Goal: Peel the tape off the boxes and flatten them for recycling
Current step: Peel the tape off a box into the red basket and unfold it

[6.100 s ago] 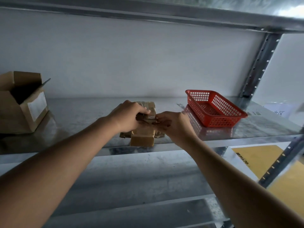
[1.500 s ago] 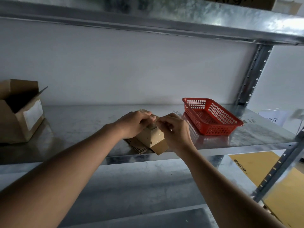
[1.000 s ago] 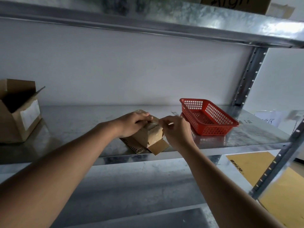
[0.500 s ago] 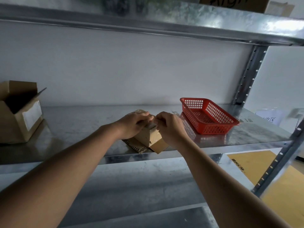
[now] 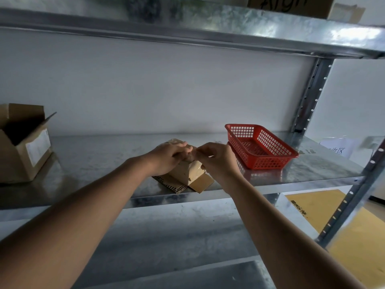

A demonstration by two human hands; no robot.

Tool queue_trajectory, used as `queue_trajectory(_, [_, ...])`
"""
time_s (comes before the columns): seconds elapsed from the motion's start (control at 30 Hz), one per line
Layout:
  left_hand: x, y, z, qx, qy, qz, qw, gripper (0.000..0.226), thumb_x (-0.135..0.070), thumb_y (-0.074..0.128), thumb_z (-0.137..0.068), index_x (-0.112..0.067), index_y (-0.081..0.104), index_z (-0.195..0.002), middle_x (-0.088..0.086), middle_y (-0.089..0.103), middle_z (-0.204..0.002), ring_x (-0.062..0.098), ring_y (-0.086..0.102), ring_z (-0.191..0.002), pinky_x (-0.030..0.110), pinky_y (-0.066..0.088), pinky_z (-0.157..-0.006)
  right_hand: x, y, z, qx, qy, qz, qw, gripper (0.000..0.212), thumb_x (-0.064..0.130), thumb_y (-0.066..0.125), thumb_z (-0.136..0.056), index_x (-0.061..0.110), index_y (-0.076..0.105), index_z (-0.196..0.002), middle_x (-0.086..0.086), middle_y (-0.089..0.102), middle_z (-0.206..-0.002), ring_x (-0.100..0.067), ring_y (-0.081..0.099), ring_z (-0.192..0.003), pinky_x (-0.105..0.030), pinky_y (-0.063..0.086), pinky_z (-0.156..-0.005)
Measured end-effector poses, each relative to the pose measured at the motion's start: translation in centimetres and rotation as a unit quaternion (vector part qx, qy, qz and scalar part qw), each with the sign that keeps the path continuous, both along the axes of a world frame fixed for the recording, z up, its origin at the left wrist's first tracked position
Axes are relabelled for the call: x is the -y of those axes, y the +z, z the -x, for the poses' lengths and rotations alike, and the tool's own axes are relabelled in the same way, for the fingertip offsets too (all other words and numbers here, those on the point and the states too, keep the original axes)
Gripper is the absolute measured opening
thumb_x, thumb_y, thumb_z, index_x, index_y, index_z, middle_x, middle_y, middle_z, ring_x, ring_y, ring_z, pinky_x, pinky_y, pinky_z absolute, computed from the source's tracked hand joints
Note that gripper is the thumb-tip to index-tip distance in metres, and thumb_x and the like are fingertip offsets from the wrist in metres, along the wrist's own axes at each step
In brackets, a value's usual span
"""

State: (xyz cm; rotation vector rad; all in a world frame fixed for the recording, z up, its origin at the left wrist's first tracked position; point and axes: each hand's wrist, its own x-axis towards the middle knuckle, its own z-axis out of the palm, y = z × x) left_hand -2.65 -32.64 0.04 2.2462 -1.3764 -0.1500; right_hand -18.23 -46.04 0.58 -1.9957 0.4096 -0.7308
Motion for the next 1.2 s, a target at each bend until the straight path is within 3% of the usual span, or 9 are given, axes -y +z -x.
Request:
queue_trajectory(0.13, [0.0,0.0,0.0,0.015,0.004,-0.018,1.0,0.044,-0.041,0.036,-0.111,-0.032,0.046,-0.154,-0.005,0.027,-0.169,0.013,0.015,-0.157,0.042,0.013,-0.129,-0.3,-0.3,-0.7,-0.022,-0.033,0.09,0.995,0.016,0.032,0.078,-0.089,0.018,0.081,-0.081,-0.007,0.073,-0.07,-0.019,0.058,-0.058,-0.029,0.042,-0.057])
queue_trajectory(0.3, [0.1,-0.1,0.0,0.02,0.002,-0.011,1.0,0.043,-0.039,0.036,-0.112,-0.033,0.048,-0.153,-0.003,0.031,-0.167,0.015,0.018,-0.157,0.044,0.017,-0.128,-0.4,0.1,-0.5,-0.025,-0.07,0.22,0.973,0.017,0.031,0.075,-0.092,0.017,0.084,-0.098,-0.006,0.078,-0.088,-0.019,0.068,-0.08,-0.029,0.048,-0.065])
queue_trajectory(0.43, [0.1,-0.1,-0.1,0.015,0.007,-0.018,1.0,0.044,-0.042,0.034,-0.112,-0.035,0.048,-0.153,-0.005,0.03,-0.168,0.013,0.016,-0.157,0.043,0.014,-0.128,-0.4,-0.1,-0.5,-0.07,-0.014,0.281,0.957,0.025,0.021,0.063,-0.102,0.007,0.081,-0.092,-0.014,0.071,-0.076,-0.025,0.061,-0.062,-0.04,0.044,-0.056])
queue_trajectory(0.53, [0.1,0.1,0.0,0.017,0.006,-0.023,1.0,0.044,-0.04,0.034,-0.112,-0.034,0.046,-0.154,-0.005,0.027,-0.169,0.013,0.015,-0.157,0.043,0.013,-0.128,-0.8,-0.1,-0.1,-0.061,0.01,0.3,0.952,0.027,0.03,0.063,-0.102,0.01,0.08,-0.098,-0.009,0.064,-0.088,-0.019,0.056,-0.072,-0.023,0.03,-0.06])
queue_trajectory(0.67, [0.1,0.4,0.4,0.046,0.001,-0.037,0.998,0.046,-0.035,0.031,-0.113,-0.026,0.044,-0.156,0.001,0.027,-0.169,0.015,0.014,-0.157,0.041,0.012,-0.128,-1.0,0.4,0.1,-0.049,0.005,0.357,0.933,0.013,0.025,0.074,-0.095,0.016,0.082,-0.098,-0.007,0.068,-0.091,-0.022,0.063,-0.08,-0.035,0.049,-0.076])
queue_trajectory(0.77, [0.1,0.5,0.7,0.07,0.001,-0.043,0.997,0.046,-0.033,0.029,-0.113,-0.024,0.042,-0.157,0.003,0.027,-0.169,0.016,0.015,-0.157,0.04,0.014,-0.127,-1.3,0.6,-0.1,-0.073,0.004,0.383,0.921,0.016,0.018,0.067,-0.098,0.011,0.08,-0.093,-0.008,0.069,-0.087,-0.022,0.062,-0.074,-0.04,0.052,-0.073])
queue_trajectory(0.93, [-0.1,0.4,0.9,0.065,0.004,-0.035,0.997,0.045,-0.032,0.029,-0.113,-0.023,0.049,-0.152,0.002,0.029,-0.168,0.016,0.017,-0.157,0.042,0.015,-0.127,-1.9,0.7,0.3,-0.101,0.043,0.277,0.955,0.017,0.016,0.062,-0.1,0.016,0.068,-0.083,-0.004,0.065,-0.09,-0.018,0.059,-0.078,-0.026,0.04,-0.061])
queue_trajectory(1.1, [-0.1,0.4,1.1,0.076,0.007,-0.036,0.996,0.046,-0.032,0.029,-0.113,-0.024,0.044,-0.156,0.003,0.029,-0.168,0.017,0.019,-0.157,0.042,0.016,-0.126,-1.4,1.0,1.1,-0.043,0.017,0.16,0.986,0.008,0.023,0.075,-0.093,0.015,0.077,-0.095,-0.001,0.071,-0.1,-0.017,0.071,-0.085,-0.037,0.057,-0.08])
queue_trajectory(1.2, [-0.2,0.5,1.4,0.075,0.008,-0.035,0.997,0.046,-0.032,0.029,-0.113,-0.025,0.042,-0.157,0.001,0.029,-0.168,0.016,0.017,-0.157,0.041,0.015,-0.127,-0.7,1.2,1.7,0.008,-0.022,0.059,0.998,0.002,0.017,0.079,-0.09,0.015,0.077,-0.089,0.001,0.077,-0.08,-0.017,0.075,-0.07,-0.048,0.063,-0.077])
